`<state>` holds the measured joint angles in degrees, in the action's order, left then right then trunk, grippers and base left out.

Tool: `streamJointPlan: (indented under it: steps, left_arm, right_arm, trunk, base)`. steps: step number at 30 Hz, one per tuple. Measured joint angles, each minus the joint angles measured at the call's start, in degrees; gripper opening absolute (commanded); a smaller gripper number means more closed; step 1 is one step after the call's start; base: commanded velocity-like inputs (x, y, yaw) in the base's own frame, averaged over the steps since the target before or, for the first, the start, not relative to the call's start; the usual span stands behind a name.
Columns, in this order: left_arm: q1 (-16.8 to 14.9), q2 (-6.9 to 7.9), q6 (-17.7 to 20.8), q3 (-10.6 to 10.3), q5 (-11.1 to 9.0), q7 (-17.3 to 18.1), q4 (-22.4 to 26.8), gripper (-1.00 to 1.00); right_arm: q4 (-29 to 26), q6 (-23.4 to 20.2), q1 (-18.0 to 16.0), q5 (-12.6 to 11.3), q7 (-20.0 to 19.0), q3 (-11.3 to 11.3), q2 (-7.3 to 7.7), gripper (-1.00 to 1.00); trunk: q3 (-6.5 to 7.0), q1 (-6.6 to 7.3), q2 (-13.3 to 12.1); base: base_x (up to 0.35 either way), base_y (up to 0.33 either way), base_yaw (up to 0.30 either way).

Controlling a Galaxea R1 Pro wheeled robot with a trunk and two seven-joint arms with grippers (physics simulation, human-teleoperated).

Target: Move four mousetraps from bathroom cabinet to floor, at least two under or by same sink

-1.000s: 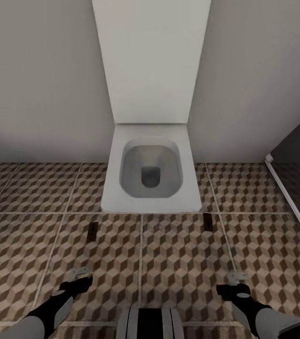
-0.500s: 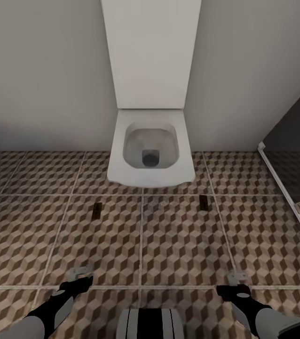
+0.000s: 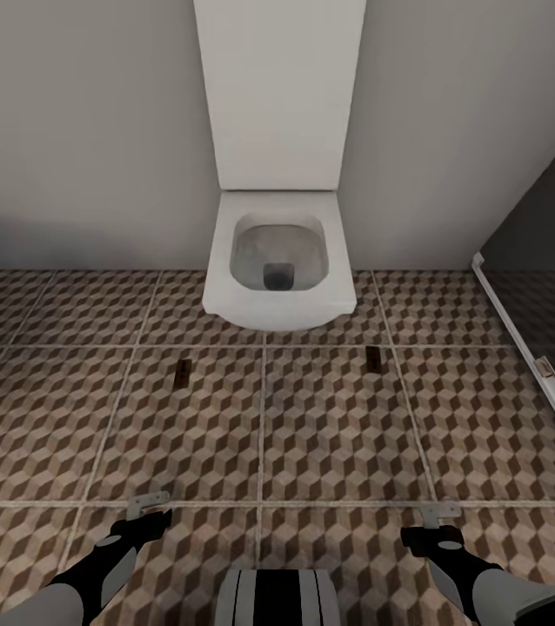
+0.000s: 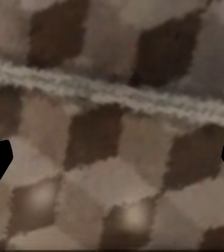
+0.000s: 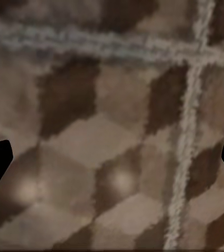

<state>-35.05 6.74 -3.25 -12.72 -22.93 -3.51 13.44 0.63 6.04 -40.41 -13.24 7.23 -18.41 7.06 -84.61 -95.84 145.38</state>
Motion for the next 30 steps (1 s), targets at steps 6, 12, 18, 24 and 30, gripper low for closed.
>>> streamJointPlan:
  steps: [6, 12, 18, 24, 30]
  left_arm:
    - [0.00, 0.00, 0.00, 0.07, 0.00, -0.10, 0.00, 1.00]
    - [0.00, -0.07, -0.01, 0.14, -0.05, -0.14, 0.04, 1.00]
    - [0.00, -0.08, -0.02, 0.15, -0.06, -0.15, 0.02, 1.00]
    - [0.00, -0.03, 0.02, 0.18, -0.06, -0.13, 0.01, 1.00]
    - [0.00, -0.01, 0.06, 0.19, -0.08, -0.12, 0.01, 1.00]
  right_arm:
    - [0.00, -0.01, 0.00, 0.00, 0.00, 0.02, 0.04, 1.00]
    - [0.00, -0.01, 0.00, 0.00, 0.00, 0.00, 0.06, 1.00]
    - [0.00, -0.01, -0.02, 0.00, 0.00, 0.00, 0.06, 1.00]
    - [0.00, -0.01, -0.01, 0.01, 0.00, 0.00, 0.06, 1.00]
    - [0.00, -0.01, -0.03, 0.01, 0.00, 0.00, 0.07, 1.00]
  trunk:
    - [0.00, 0.00, 0.00]
    - [0.00, 0.00, 0.00]
    - [0.44, 0.06, -0.02]
    - [1.77, 0.21, -0.10]
    - [3.10, 0.37, -0.18]
  base:
    - [-0.015, 0.000, 0.000]
    - [-0.004, 0.000, 0.000]
    - [-0.001, 0.000, 0.000]
    - [0.000, 0.000, 0.000]
    - [0.000, 0.000, 0.000]
